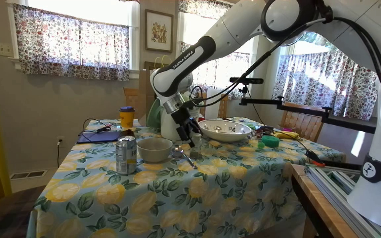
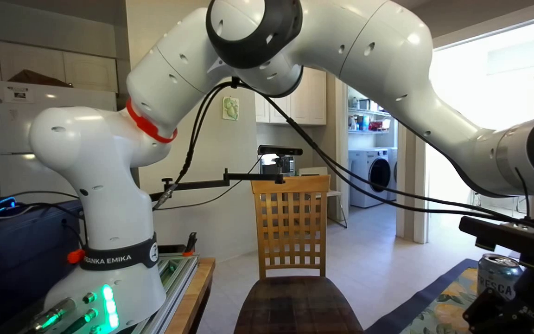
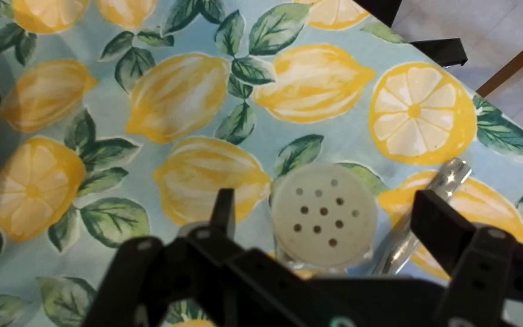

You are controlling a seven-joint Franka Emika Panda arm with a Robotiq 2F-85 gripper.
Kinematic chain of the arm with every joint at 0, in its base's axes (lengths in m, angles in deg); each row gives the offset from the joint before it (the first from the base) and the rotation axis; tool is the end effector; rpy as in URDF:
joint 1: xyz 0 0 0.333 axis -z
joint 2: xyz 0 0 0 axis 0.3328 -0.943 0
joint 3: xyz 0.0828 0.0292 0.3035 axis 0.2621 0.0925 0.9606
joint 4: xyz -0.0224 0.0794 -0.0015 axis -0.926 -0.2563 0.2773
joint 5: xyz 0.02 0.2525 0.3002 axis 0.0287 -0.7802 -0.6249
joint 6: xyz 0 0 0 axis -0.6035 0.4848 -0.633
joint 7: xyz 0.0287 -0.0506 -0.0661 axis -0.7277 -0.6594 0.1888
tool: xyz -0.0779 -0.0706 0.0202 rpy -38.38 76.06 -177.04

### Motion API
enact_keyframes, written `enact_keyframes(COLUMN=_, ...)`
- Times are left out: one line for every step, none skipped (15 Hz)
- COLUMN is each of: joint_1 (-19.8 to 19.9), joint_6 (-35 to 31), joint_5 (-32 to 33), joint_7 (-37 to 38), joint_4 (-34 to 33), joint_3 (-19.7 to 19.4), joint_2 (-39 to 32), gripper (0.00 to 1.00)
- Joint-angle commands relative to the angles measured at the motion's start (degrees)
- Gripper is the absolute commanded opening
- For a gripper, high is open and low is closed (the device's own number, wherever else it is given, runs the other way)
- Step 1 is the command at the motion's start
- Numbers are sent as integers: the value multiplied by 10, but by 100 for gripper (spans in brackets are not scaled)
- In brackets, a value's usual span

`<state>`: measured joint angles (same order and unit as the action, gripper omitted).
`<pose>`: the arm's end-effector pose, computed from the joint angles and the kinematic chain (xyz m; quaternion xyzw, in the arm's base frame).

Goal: Put some of the contents of the clear glass container into the bowl on the left

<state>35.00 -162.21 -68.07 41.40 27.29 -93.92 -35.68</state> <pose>0.6184 -0.2617 0.1636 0.9477 -0.1005 -0.3009 0.0356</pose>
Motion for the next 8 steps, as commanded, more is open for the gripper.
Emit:
enact_keyframes(joint_1=13, joint_6=24, joint_5=-10, joint_7=-22, joint_4=-42, joint_3=4, joint_2=-25, gripper=100)
enact_keyframes(joint_1=13, joint_6=26, joint_5=-10, joint_7=-24, joint_4=-44, joint_3=4, joint_2=-27, gripper=100)
enact_keyframes(joint_1=14, joint_6=27, joint_5=-10, joint_7=-24, joint_4=-46, joint_3=4, joint_2=-29, gripper=100)
enact_keyframes(joint_1=15, joint_6=24, joint_5=-11, joint_7=-23, joint_4=-49, joint_3=5, joint_2=-30, gripper=75)
enact_keyframes(joint_1=15, joint_6=22, joint_5=-12, joint_7=-24, joint_4=-51, joint_3=5, joint_2=-32, gripper=74)
enact_keyframes(joint_1=16, joint_6=21, joint_5=-13, joint_7=-24, joint_4=-53, joint_3=5, joint_2=-35, gripper=65)
enact_keyframes(joint_1=16, joint_6=17, joint_5=-13, joint_7=-22, joint_4=-53, joint_3=5, joint_2=-36, gripper=58)
enact_keyframes(joint_1=17, joint_6=15, joint_5=-14, joint_7=-21, joint_4=-54, joint_3=5, joint_2=-37, gripper=48)
